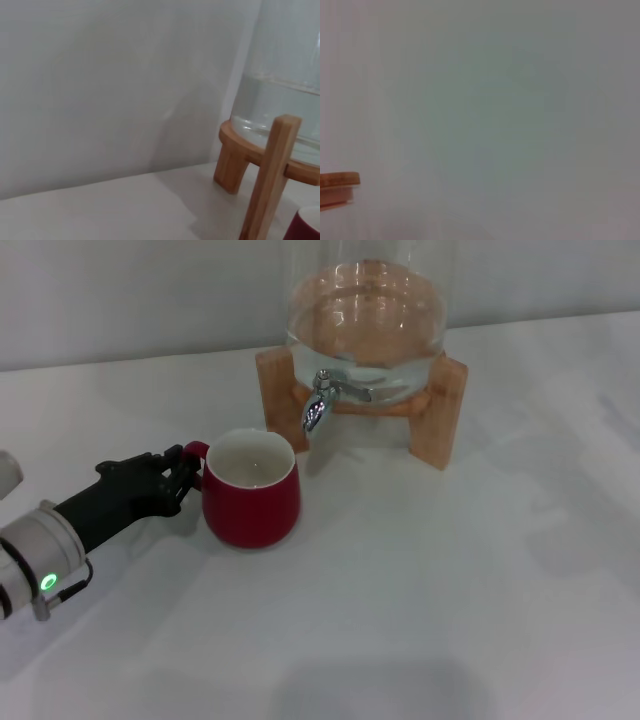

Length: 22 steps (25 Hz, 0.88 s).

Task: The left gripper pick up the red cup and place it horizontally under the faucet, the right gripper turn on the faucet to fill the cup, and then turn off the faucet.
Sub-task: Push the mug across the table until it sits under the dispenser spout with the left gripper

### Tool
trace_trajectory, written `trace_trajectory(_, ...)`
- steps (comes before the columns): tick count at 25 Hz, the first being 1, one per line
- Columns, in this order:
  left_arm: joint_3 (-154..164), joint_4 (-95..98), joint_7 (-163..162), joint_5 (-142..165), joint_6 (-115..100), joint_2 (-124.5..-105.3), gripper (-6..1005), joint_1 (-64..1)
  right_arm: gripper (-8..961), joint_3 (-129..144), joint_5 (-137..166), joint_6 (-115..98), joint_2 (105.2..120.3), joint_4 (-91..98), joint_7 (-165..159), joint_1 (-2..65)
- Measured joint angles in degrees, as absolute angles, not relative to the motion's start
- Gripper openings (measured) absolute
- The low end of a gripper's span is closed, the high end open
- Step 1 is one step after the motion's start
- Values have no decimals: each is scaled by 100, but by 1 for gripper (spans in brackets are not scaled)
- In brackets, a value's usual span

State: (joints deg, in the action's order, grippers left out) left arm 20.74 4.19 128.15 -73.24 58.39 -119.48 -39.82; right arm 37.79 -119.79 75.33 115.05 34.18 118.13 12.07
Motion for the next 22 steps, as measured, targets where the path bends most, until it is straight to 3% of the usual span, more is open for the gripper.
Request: trace_trajectory(22,2075,263,12271,-6739,5218,-11954,176,-4470,797,3774,-11979,7596,11505,3409,11813,1230)
